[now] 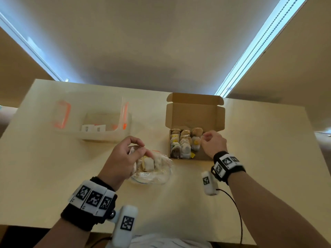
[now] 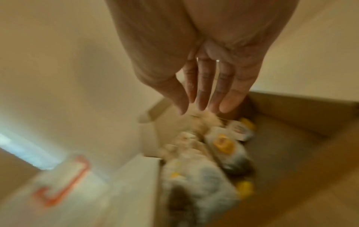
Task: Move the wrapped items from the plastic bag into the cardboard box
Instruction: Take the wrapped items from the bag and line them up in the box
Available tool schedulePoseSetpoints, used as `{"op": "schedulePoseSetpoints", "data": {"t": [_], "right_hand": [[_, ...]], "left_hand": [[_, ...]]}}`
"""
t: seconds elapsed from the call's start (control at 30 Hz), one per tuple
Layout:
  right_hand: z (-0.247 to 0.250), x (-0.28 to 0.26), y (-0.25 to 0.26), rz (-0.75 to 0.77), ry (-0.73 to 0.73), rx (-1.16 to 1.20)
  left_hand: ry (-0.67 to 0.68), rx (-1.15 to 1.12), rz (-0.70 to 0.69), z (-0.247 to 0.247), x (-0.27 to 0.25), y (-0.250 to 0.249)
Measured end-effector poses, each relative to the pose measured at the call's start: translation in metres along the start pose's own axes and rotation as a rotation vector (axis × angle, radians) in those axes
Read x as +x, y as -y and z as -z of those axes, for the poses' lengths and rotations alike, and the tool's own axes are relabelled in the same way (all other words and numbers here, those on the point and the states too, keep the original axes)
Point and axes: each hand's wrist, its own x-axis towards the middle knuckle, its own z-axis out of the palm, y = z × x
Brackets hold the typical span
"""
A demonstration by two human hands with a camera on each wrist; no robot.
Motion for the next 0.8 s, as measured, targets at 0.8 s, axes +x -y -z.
{"op": "schedulePoseSetpoints", "data": {"t": [0.8], "right_hand": [[0.03,-0.138,0.12,0.587,0.437,0.34]], "left_hand": [[0.29,0.141,0.089,0.027,-0.011,-0.068]]}}
